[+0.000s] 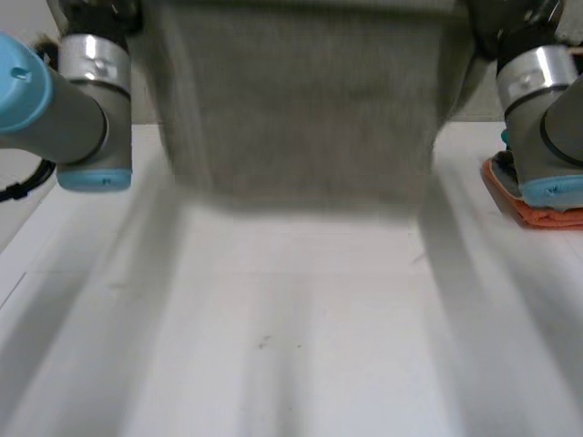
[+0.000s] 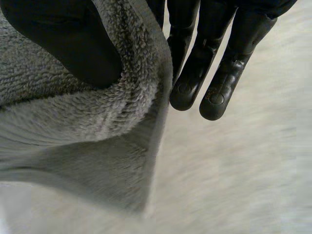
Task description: Fold the laundry.
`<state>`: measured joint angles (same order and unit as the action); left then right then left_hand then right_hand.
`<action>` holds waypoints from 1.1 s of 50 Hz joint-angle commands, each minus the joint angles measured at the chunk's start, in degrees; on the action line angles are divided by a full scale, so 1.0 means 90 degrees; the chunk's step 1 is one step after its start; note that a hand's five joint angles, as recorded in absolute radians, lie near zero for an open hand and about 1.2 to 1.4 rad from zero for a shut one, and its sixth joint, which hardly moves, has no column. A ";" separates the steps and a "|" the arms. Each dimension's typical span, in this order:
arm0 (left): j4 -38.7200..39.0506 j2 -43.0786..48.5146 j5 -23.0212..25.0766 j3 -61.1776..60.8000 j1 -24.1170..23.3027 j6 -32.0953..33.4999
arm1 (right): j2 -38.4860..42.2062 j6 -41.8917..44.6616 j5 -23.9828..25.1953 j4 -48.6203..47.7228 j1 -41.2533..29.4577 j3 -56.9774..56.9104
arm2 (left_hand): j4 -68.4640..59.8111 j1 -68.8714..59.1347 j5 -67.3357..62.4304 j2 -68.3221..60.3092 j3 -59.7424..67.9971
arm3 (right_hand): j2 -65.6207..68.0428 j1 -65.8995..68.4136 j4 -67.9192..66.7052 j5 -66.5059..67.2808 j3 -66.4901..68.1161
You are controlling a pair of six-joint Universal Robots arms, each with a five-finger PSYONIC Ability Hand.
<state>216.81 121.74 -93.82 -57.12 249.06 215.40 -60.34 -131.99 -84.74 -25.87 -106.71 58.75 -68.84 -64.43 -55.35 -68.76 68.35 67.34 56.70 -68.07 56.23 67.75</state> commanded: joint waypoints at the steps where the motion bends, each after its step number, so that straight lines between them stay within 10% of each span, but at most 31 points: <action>1: 0.0803 -0.0674 0.0054 -0.1405 0.0032 -0.0339 | -0.0424 -0.0637 0.0089 -0.0672 0.0041 0.0883 | -0.1240 -0.1730 -0.1628 -0.1249 0.1294 | 0.1406 0.2589 -0.1326 0.1530 0.1361; 16: 0.0774 -0.0900 0.0103 -0.4502 0.0012 -0.0682 | -0.0016 -0.1134 0.0626 0.1457 0.0119 0.2953 | -0.1240 -0.1730 -0.1628 -0.1249 0.1294 | 0.1394 0.2577 -0.1314 0.1518 0.1349; 27: 0.0774 -0.0802 0.0103 -0.4668 0.0042 -0.0662 | 0.0562 -0.2666 0.0636 0.1497 0.0567 0.3013 | -0.1240 -0.1730 -0.1628 -0.1249 0.1294 | -0.5088 -0.3905 0.5169 -0.4965 -0.5134; 40: 0.0774 -0.0880 0.0093 -0.4688 0.0120 -0.0652 | 0.0786 -0.4387 0.0724 0.1497 0.1086 0.2896 | -0.1240 -0.1730 -0.1628 -0.1249 0.1294 | -0.5017 -0.3833 0.5097 -0.4893 -0.5062; 55: 0.0549 -0.0978 0.0103 -0.4737 0.0295 -0.0652 | 0.0855 -0.3676 0.0987 0.2229 0.1095 0.2564 | -0.1240 -0.1730 -0.1628 -0.1249 0.1294 | -0.3578 -0.2394 0.3658 -0.3454 -0.3623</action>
<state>222.92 113.05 -92.98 -99.54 251.59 209.58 -52.62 -170.06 -76.63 -10.31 -96.82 83.22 -68.84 -64.43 -55.35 -68.78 68.35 26.50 23.29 -27.22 16.32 26.81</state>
